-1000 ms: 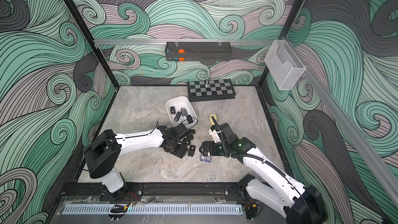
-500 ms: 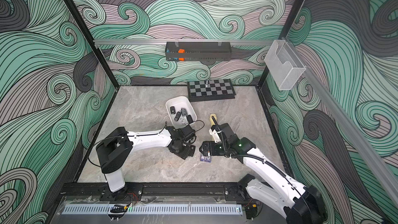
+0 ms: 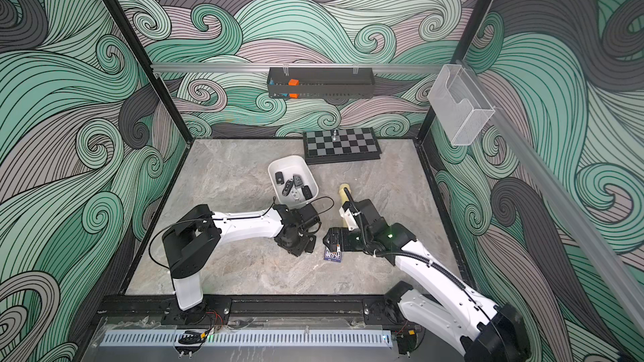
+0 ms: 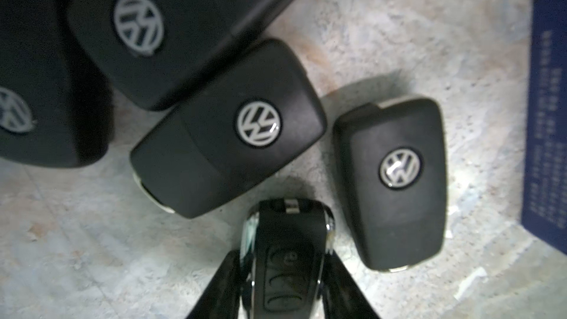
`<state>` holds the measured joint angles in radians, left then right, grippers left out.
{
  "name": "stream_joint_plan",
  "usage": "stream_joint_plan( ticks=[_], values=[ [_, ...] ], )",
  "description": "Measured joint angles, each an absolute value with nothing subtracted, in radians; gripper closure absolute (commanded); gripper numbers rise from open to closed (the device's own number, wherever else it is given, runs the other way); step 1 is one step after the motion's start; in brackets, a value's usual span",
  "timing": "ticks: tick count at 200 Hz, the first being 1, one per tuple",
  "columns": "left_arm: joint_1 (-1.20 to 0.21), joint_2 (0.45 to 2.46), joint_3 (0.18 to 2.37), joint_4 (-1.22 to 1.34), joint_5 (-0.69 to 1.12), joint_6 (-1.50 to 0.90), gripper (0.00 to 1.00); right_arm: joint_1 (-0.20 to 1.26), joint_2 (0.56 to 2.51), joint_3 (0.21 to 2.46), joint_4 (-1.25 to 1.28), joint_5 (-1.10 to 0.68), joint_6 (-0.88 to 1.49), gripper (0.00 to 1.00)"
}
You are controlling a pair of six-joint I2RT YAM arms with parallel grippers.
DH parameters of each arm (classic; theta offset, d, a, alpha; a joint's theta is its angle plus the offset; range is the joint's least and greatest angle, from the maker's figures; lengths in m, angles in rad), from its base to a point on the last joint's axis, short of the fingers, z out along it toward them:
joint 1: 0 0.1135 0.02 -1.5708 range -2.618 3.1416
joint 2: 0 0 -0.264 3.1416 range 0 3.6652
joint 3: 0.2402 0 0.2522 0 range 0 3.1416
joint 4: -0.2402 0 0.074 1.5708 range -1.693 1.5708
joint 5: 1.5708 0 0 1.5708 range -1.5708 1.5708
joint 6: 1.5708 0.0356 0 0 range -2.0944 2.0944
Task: Place the car key into the storage box
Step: Pick up the car key from the center of the board, then place the car key in the storage box.
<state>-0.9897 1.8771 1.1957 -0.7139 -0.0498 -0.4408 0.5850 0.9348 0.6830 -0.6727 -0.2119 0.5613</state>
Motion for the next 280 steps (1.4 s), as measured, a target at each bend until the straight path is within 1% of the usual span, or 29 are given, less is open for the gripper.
stream_joint_plan(
  ticks=[33,97,137,185,232,280],
  values=[
    [-0.992,1.877,1.196,-0.715,-0.053,-0.441,0.71,0.585,0.931,0.683,-0.673,-0.211,0.561,0.01],
    [-1.0,1.863,1.193,-0.715,-0.057,-0.445,0.73,0.585,0.903,0.658,-0.674,-0.206,0.562,0.01],
    [-1.004,1.757,1.2,-0.726,-0.067,-0.457,0.73,0.585,0.909,0.649,-0.677,-0.191,0.562,0.01],
    [-0.989,1.713,1.335,-0.778,-0.099,-0.468,0.73,0.585,0.949,0.649,-0.676,-0.171,0.562,0.01],
    [-0.895,1.757,1.525,-0.837,-0.104,-0.435,0.73,0.585,0.972,0.66,-0.677,-0.114,0.569,0.01],
    [-0.746,1.911,1.709,-0.878,-0.104,-0.395,0.73,0.585,1.008,0.71,-0.675,-0.06,0.571,0.01]
  ],
)
